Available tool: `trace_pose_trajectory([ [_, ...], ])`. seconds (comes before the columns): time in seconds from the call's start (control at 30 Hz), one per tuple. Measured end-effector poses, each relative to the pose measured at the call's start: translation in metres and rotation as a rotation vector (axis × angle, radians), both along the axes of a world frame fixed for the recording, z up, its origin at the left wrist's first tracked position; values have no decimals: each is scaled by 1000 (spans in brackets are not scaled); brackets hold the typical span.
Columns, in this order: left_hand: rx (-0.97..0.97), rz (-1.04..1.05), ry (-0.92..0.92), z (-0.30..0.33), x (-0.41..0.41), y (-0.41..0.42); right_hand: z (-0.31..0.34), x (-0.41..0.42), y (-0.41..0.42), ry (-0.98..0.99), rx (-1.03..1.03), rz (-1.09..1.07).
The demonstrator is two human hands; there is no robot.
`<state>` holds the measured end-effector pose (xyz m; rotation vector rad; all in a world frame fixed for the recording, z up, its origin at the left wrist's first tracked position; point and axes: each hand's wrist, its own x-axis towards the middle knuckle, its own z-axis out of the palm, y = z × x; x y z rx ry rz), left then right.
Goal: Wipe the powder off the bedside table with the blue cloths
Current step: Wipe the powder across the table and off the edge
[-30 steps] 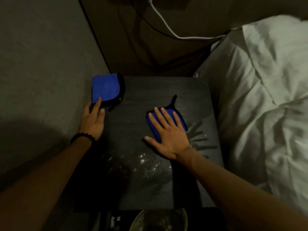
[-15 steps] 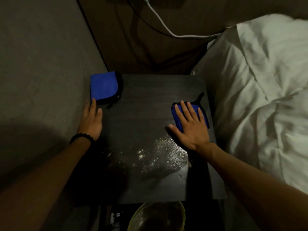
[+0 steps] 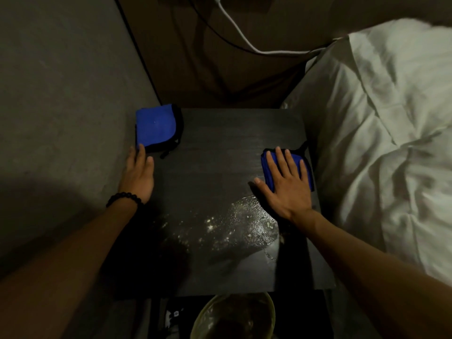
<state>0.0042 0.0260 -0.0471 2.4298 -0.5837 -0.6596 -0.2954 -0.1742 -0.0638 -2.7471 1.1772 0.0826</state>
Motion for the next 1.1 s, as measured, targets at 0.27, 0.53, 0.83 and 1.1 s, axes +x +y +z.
trace_pose_trajectory([
  [0.27,-18,36,43,-2,-3,-2,1,-5,13,-42,48,-211],
  [0.53,-23,49,55,-3,-3,-2,2,-8,30,-52,40,-332],
  [0.83,12,64,12,-6,-3,-4,1,-12,51,-34,49,-383],
  [1.1,-114,95,-24,-6,-3,-2,-5,-15,75,-60,2,-313],
])
